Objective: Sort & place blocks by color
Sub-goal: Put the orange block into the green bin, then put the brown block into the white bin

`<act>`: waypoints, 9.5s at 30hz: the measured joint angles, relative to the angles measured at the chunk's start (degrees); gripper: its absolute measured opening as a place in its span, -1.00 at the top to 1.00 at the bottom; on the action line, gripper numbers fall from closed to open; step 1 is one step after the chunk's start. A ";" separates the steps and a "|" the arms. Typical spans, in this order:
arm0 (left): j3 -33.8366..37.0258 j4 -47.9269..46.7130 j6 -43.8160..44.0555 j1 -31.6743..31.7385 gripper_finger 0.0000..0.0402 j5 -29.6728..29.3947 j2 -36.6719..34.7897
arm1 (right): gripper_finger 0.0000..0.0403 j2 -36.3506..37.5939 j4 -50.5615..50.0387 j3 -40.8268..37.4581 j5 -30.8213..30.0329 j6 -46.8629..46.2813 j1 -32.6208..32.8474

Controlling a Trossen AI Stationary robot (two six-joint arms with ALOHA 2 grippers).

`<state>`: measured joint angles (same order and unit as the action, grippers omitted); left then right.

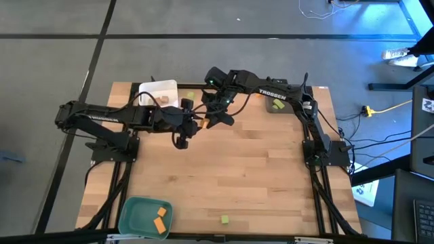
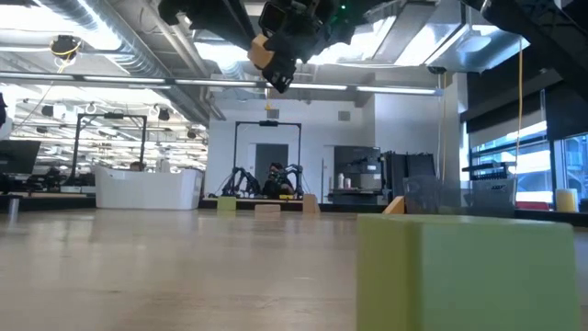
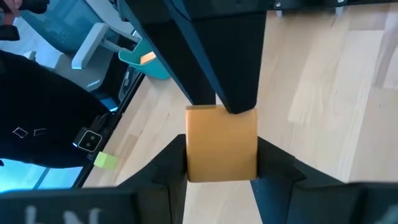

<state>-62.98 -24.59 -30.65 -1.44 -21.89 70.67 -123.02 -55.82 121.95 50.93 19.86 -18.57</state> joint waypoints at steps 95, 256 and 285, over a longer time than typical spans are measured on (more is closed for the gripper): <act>0.02 -17.17 147.13 -58.27 0.44 27.20 15.50 | -0.07 2.75 -6.88 0.09 -3.82 25.68 -0.33; 0.00 -24.85 92.96 -7.09 0.14 -14.60 -5.81 | 0.37 -17.23 3.29 -0.81 -28.07 55.16 -23.00; -0.11 -26.90 89.58 -7.07 0.14 -32.87 -10.53 | 0.38 -12.80 43.17 -0.65 -30.41 11.28 -7.58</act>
<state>-63.09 -51.49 58.93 -8.51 -54.76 60.14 -135.82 -12.65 121.30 20.52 31.13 -26.15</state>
